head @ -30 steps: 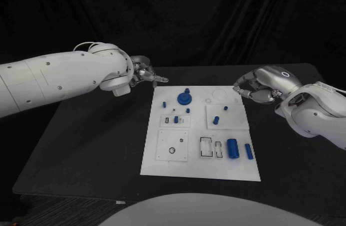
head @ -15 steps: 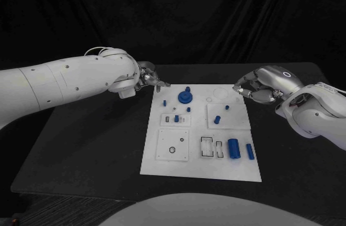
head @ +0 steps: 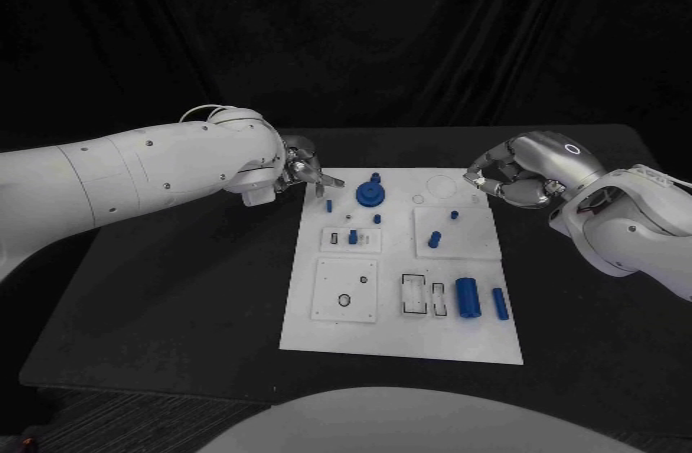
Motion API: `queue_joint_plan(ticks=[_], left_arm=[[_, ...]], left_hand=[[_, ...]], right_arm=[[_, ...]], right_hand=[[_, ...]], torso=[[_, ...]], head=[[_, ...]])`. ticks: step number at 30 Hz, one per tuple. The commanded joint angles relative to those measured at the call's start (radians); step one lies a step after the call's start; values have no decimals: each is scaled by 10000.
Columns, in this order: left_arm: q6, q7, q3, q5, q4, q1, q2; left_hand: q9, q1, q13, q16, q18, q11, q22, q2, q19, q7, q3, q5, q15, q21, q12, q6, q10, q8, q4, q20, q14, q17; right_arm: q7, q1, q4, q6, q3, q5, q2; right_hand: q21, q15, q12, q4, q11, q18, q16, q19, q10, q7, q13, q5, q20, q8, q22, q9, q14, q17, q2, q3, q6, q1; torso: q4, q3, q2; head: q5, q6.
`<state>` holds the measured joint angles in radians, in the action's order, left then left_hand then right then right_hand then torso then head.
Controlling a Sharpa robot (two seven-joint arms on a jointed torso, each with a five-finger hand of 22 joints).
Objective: Assemble the parts on the task board
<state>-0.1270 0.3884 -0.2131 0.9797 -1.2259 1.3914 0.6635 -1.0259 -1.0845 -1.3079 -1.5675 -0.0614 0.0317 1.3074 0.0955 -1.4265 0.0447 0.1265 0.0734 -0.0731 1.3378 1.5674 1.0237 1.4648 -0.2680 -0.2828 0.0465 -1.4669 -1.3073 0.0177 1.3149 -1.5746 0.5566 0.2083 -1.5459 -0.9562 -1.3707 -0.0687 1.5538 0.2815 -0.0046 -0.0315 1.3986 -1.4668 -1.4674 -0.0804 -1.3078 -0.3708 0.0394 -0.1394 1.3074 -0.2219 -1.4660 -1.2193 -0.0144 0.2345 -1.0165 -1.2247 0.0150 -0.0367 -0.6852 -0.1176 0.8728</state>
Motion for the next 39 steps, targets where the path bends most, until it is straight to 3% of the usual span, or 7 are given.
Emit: queue_joint_plan(ticks=[1, 10, 14, 23, 39], left_arm=[[-225, 14, 9, -10, 10, -27, -37], [-222, 264, 9, -10, 2, -58, -17], [-222, 354, 9, -10, 8, -65, 2], [-237, 431, 9, -10, 31, -106, -31], [-366, 438, 9, -10, 55, -180, -51]], left_hand=[[14, -75, -2629, -33, 31, -91, 1855, 9, 78, -14, 72, 21, 73, -37, 34, -5, 1060, 60, -10, 0, -1039, -2635], [16, -64, -2629, -33, 24, -84, 1848, 12, 98, -37, 126, 21, 77, -66, 34, 165, 1060, 16, -17, 13, -1039, -2635], [6, -31, -2629, -33, 20, -81, 1843, 9, 109, -40, 154, 11, 77, -83, 34, 194, 1060, 2, -32, 14, -1039, -2635], [0, -20, -2629, -33, 8, -80, 1827, 10, 140, -41, 163, 9, 77, -130, 34, 203, 1060, -3, -35, 14, -1039, -2635], [-38, -185, -2629, -33, -9, -82, 1806, 82, 191, -38, 114, 160, 82, -207, 34, 138, 1060, 23, 61, 21, -1039, -2635]], right_arm=[[11, -8, -28, 186, -8, 4, -12], [14, -7, -23, 179, -8, 4, -7], [21, -8, -6, 168, -8, 4, 17], [31, -9, 41, 144, -8, 4, 46], [6, -10, 62, 97, -8, 4, 58]], right_hand=[[37, -24, -30, 25, 7, -150, -29, -251, -846, -4, -2177, 43, -2, -17, 2007, 3, -470, 8, 16, -12, -6, 79], [37, -20, -33, 27, 16, -149, -23, -251, -843, -6, -2170, 43, -1, -18, 2007, 2, -473, -5, 15, -14, -14, 83], [38, -17, -29, 26, 21, -149, -19, -251, -847, -12, -2180, 41, 1, -11, 2007, 4, -475, -12, 8, -15, -6, 85], [35, -10, -27, 15, 30, -148, 9, -253, -849, -21, -2186, 32, 5, 9, 2009, 11, -485, -65, -3, -13, 17, 76], [94, 8, -44, -53, 49, -161, 4, -232, -835, -40, -2154, -28, 16, 58, 1993, 26, -485, -41, -37, 22, 63, -17]], torso=[[1, -25, 21], [25, -6, 30], [1, 3, 9], [-24, 3, -6], [0, 8, 2]], head=[[9, -2], [-44, -2], [-19, -2], [0, -2], [4, -2]])
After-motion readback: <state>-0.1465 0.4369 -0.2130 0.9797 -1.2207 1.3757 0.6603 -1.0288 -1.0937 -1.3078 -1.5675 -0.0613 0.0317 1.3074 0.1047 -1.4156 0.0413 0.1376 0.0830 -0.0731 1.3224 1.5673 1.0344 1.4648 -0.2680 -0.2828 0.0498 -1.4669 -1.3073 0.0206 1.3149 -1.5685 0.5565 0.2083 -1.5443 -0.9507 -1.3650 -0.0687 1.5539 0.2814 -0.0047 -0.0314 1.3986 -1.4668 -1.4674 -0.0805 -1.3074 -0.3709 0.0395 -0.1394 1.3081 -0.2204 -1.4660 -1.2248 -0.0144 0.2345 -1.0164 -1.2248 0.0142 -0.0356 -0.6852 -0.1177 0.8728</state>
